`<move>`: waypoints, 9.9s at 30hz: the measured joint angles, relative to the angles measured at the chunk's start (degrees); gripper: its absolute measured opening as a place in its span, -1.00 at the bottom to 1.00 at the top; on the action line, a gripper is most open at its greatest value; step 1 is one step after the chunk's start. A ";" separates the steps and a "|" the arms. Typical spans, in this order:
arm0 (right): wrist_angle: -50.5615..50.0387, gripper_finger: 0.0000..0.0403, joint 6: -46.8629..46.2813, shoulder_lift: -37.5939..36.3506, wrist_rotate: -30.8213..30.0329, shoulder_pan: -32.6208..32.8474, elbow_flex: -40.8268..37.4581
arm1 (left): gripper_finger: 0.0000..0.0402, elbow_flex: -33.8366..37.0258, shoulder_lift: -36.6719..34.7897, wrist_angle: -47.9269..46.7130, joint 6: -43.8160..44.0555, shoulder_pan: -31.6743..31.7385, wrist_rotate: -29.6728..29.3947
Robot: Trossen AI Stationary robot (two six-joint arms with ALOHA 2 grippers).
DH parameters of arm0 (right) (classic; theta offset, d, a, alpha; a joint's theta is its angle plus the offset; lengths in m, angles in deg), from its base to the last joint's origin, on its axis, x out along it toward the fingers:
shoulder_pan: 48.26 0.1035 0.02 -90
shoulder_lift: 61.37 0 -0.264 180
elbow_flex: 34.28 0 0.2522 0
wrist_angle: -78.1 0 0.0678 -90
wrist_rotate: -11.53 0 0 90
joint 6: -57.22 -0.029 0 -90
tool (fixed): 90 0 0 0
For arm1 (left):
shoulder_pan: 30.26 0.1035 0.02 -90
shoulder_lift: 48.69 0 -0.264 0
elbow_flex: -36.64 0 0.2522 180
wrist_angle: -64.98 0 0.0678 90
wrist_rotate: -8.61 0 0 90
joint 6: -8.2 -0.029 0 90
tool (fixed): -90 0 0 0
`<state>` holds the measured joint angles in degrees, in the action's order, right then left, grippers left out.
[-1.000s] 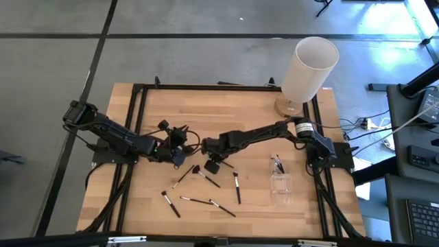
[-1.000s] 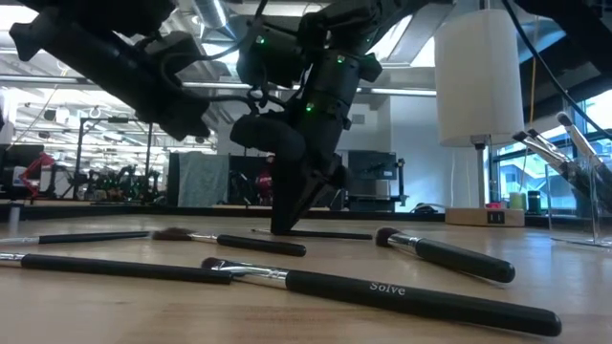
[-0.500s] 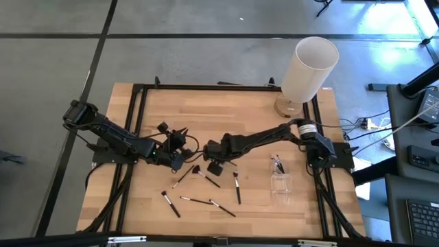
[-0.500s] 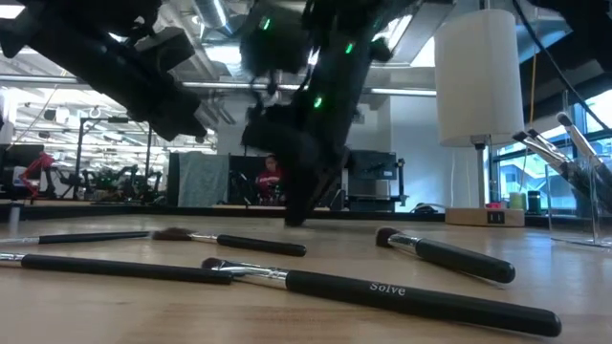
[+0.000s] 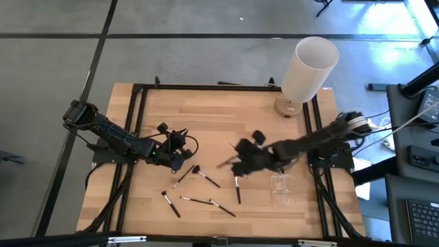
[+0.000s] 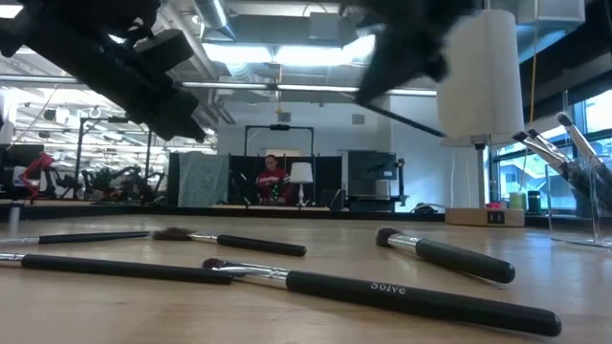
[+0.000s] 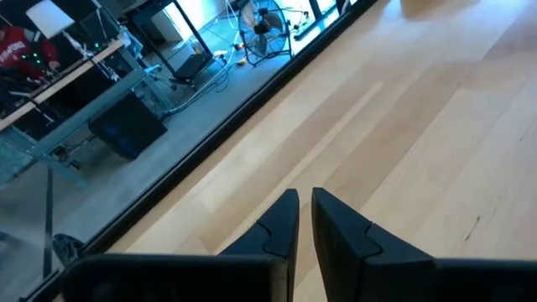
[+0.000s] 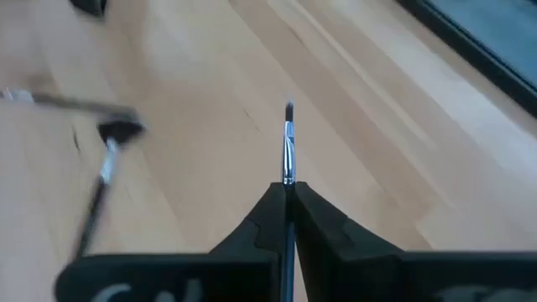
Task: Put items in baskets/containers
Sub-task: Put the right liner brush into the middle section of the transparent organizer, then put the right powder brush into the middle section of the transparent organizer, then put the powder brush into the middle section of the transparent organizer
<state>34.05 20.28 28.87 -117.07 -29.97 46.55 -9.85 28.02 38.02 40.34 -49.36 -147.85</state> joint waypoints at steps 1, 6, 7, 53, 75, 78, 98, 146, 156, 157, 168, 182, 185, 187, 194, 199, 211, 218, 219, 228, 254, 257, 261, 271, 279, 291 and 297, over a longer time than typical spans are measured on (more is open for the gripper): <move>0.38 -0.90 -0.35 -2.29 -0.95 1.22 -2.55 | -0.85 0.00 0.00 0.03 0.14 0.05 -0.08; 2.39 -0.89 -2.93 -13.59 -5.17 7.15 -12.15 | -0.85 0.00 0.00 0.12 0.14 0.11 -1.11; 2.67 -0.88 -3.17 -15.24 -5.72 8.28 -13.86 | -0.85 0.00 0.00 0.23 0.14 0.17 -1.16; 26.65 -0.75 -11.10 -32.35 -18.32 41.27 -44.89 | -0.84 0.00 0.00 2.92 0.12 1.57 1.44; 26.76 -0.56 -6.28 -33.42 -20.79 34.84 -31.89 | -0.84 0.00 0.00 2.94 0.33 3.13 1.88; 26.73 -0.56 -5.27 -33.08 -20.58 30.71 -27.37 | -0.84 0.00 0.02 3.09 1.09 3.83 3.03; -1.04 -0.56 -23.52 1.85 26.69 1.88 4.70 | -0.84 0.04 0.04 13.19 -16.92 4.22 28.38; -27.84 -0.26 -32.97 29.81 38.62 -1.55 28.18 | -0.75 0.04 0.09 24.95 -26.72 -1.81 28.92; -27.14 -0.23 -33.25 32.86 40.30 -0.39 28.14 | -0.63 0.02 0.09 22.61 -25.22 -1.81 28.61; -27.00 -0.27 -33.14 33.18 40.32 -0.41 28.14 | -0.63 0.00 0.09 22.69 -25.22 -1.81 28.51; -27.49 -0.73 -25.45 34.19 41.39 -0.55 28.29 | -0.63 0.00 0.09 22.42 -24.97 -1.80 28.41; -31.26 -0.71 -21.38 16.85 14.40 3.98 28.69 | -0.62 0.00 0.09 21.78 -23.91 -1.81 29.00; -34.23 -0.73 -22.05 12.42 8.46 7.57 28.70 | -0.62 0.00 0.09 21.69 -23.84 -1.81 29.03; -36.96 -0.72 -23.35 9.75 7.12 10.13 28.70 | -0.62 0.00 0.09 21.70 -23.77 -1.81 29.01; -50.66 -0.69 -33.60 4.58 6.86 19.43 28.70 | -0.62 0.00 0.09 21.98 -23.80 -1.81 29.00; -57.50 -0.71 -44.57 4.45 3.09 26.05 26.76 | -0.62 0.00 0.09 22.00 -23.80 -1.81 29.02; -51.72 -0.69 -57.73 4.48 -0.46 31.59 7.53 | -0.62 0.00 0.09 22.04 -23.75 -1.81 29.07; -46.61 -0.70 -57.58 4.50 -1.49 32.53 3.76 | -0.62 0.00 0.09 22.16 -23.80 -1.81 28.83; -46.69 -0.70 -57.46 4.50 -2.02 32.72 4.28 | -0.62 0.00 0.09 22.21 -23.82 -1.81 28.83; -47.43 -0.70 -56.95 4.48 -3.52 35.14 10.72 | -0.62 0.00 0.09 22.26 -23.77 -1.81 28.83; -45.13 -0.47 -60.09 4.52 -1.72 35.20 0.04 | -0.62 0.00 0.09 22.26 -23.78 -1.81 28.58; -47.02 -0.32 -60.09 4.52 -1.71 35.20 1.96 | -0.62 0.00 0.09 22.26 -23.77 -1.79 28.57; -49.90 -0.14 -60.09 4.52 -2.92 34.30 5.61 | -0.62 0.00 0.09 22.26 -23.80 -1.81 28.57; -40.82 -0.04 -41.41 4.48 -17.89 23.91 15.06 | -0.62 0.00 0.09 22.46 -23.85 -0.12 28.44; -5.12 -0.04 -7.50 4.56 4.36 7.56 6.33 | -0.69 0.00 0.17 22.45 -22.78 2.73 32.38; 21.52 -0.04 13.66 4.52 19.02 -6.05 2.04 | -0.77 0.04 8.43 23.44 -18.60 1.07 35.87; 21.89 -0.04 13.93 4.52 17.61 -11.42 2.04 | -0.76 0.04 11.70 26.44 -14.60 0.67 38.41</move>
<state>55.94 34.20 33.39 -99.46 -41.38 48.58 -9.80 39.72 64.46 25.74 -48.69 -109.43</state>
